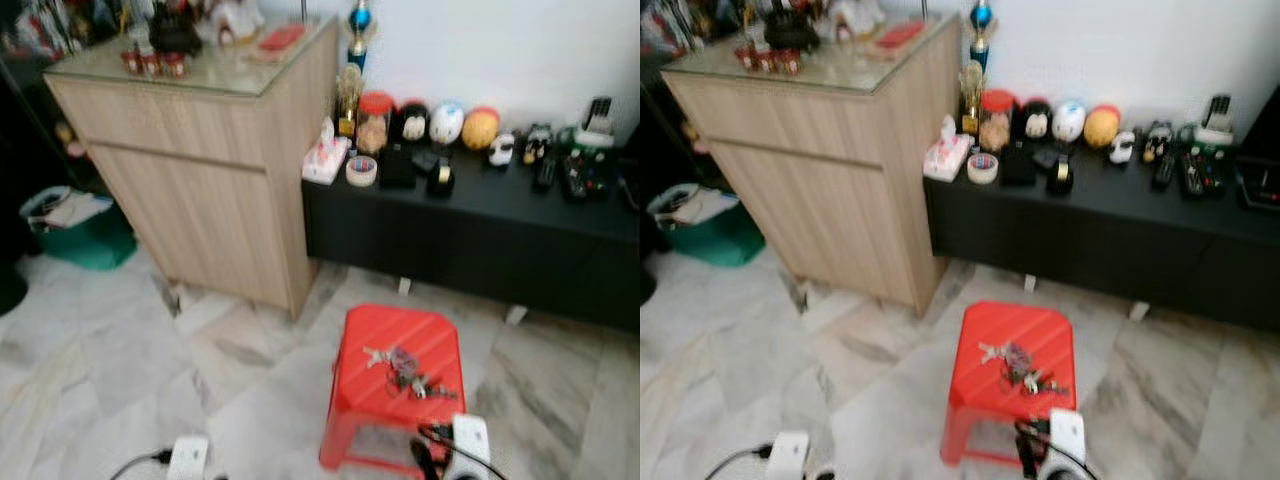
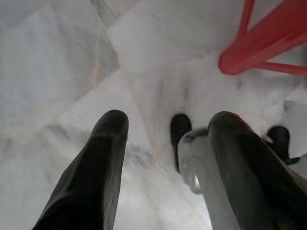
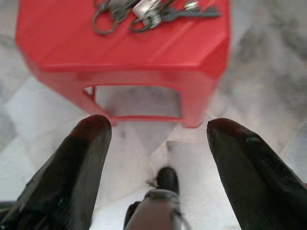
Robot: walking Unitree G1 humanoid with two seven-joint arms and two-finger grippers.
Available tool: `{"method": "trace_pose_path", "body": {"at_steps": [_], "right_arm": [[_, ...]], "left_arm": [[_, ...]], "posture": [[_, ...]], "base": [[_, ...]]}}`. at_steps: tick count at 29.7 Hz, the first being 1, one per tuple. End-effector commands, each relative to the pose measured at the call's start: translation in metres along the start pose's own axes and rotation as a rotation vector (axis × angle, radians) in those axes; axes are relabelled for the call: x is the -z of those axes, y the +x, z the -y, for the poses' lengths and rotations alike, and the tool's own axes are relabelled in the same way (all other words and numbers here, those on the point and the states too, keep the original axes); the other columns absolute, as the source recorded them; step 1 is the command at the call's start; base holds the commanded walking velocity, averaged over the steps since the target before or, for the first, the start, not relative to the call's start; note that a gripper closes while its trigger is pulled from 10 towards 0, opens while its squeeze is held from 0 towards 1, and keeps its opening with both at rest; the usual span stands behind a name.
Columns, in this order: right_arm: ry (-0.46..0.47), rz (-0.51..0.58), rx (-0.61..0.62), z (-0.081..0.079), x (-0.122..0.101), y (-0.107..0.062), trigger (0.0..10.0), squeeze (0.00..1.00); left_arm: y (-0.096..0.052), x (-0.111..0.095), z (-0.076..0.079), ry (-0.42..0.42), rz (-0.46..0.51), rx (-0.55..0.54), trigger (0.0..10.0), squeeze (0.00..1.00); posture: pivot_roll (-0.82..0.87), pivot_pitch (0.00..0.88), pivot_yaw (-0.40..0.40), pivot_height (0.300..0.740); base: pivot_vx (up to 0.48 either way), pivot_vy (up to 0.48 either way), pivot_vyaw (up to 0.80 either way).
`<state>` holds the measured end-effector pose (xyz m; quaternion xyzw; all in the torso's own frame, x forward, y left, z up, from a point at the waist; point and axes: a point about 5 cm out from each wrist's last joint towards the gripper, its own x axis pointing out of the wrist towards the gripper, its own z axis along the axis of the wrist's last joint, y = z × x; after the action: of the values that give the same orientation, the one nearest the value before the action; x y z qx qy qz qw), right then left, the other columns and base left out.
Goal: Hang keys on a hook
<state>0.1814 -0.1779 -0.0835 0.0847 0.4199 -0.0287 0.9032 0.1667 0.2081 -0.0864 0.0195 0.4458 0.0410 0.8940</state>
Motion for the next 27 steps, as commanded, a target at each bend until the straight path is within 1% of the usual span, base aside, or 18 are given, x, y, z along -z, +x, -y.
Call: {"method": "trace_pose_path", "body": {"at_steps": [1,5,9,16,18,21,23,27], "right_arm": [[-0.015,-0.001,-0.015,-0.0037,0.0006,0.0003,10.0,0.0],[0.0,-0.014,-0.017,-0.0039,0.0021,0.0003,10.0,0.0],[0.013,-0.018,-0.013,-0.0038,0.0027,0.0003,10.0,0.0],[-0.01,-0.014,-0.01,-0.0038,0.0018,0.0004,10.0,0.0],[-0.006,-0.014,-0.009,-0.0038,0.0018,0.0004,10.0,0.0],[0.016,-0.009,-0.003,-0.0037,0.0021,0.0003,10.0,0.0],[0.014,-0.009,-0.004,-0.0037,0.0021,0.0003,10.0,0.0],[0.018,-0.001,-0.001,-0.0036,0.0017,0.0002,10.0,0.0]], "left_arm": [[-0.0017,0.0056,-0.0051,-0.012,-0.016,-0.016,10.0,0.0],[-0.0016,0.0052,-0.0055,-0.014,-0.016,-0.017,10.0,0.0],[-0.0013,0.004,-0.0055,-0.015,-0.012,-0.014,10.0,0.0],[-0.0011,0.0031,-0.0059,-0.015,-0.01,-0.013,10.0,0.0],[-0.0011,0.0029,-0.0059,-0.017,-0.008,-0.012,10.0,0.0],[-0.0011,0.0026,-0.0059,-0.019,-0.005,-0.011,10.0,0.0],[-0.0011,0.0026,-0.006,-0.018,-0.005,-0.012,10.0,0.0],[-0.001,0.0001,-0.0061,-0.002,0.014,-0.017,10.0,0.0]], "posture": [[0.01,0.042,-0.002,0.74],[0.01,0.042,-0.002,0.74],[0.01,0.043,0.0,0.74],[0.01,0.042,0.001,0.74],[0.01,0.042,0.001,0.74],[0.01,0.042,0.001,0.74],[0.01,0.042,0.001,0.74],[0.01,0.045,0.001,0.74]], "base": [[0.0,0.0,0.8],[0.201,0.0,0.8],[0.277,0.0,0.0],[0.282,0.0,0.06],[0.285,0.0,0.44],[0.284,0.0,0.0],[0.281,0.0,0.0],[0.0,0.0,0.0]]}}
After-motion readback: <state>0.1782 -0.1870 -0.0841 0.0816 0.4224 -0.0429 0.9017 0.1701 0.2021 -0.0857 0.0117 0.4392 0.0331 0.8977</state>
